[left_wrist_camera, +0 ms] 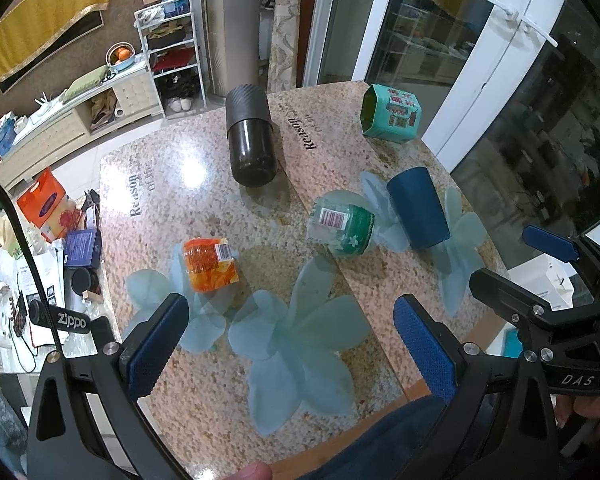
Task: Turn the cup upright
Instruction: 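Move the left gripper down toward the orange cup lying on its side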
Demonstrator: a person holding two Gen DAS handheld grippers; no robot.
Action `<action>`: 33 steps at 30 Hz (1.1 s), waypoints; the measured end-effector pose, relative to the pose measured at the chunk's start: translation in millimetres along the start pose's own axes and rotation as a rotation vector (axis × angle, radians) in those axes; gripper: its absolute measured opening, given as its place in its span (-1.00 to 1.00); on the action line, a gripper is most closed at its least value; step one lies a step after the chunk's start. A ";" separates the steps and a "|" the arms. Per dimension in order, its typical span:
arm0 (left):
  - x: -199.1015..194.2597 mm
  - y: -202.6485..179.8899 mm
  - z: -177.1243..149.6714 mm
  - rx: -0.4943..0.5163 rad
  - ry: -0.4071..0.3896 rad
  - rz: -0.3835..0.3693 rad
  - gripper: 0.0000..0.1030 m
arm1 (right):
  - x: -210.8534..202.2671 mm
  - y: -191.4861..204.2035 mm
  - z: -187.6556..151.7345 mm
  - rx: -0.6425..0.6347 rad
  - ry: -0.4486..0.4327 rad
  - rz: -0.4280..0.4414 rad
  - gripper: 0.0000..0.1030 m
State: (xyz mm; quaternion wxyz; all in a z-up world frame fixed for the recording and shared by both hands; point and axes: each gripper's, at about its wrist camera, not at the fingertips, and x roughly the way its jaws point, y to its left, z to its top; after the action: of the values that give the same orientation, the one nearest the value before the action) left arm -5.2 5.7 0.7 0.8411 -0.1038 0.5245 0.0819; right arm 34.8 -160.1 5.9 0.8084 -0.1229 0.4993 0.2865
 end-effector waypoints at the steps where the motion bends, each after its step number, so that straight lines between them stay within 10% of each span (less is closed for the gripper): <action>1: -0.1 1.2 -0.1 -0.002 0.000 -0.001 1.00 | -0.2 0.5 -0.4 -0.002 0.001 0.001 0.91; 33: 14.0 56.9 41.3 0.337 0.076 0.093 1.00 | 49.2 35.1 47.6 -0.134 0.141 0.240 0.91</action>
State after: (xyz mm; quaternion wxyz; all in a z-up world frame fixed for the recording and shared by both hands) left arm 22.5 71.8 0.8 0.8214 0.0600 0.5665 0.0275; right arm 65.9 -91.9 -11.8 0.7211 -0.1358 0.5458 0.4045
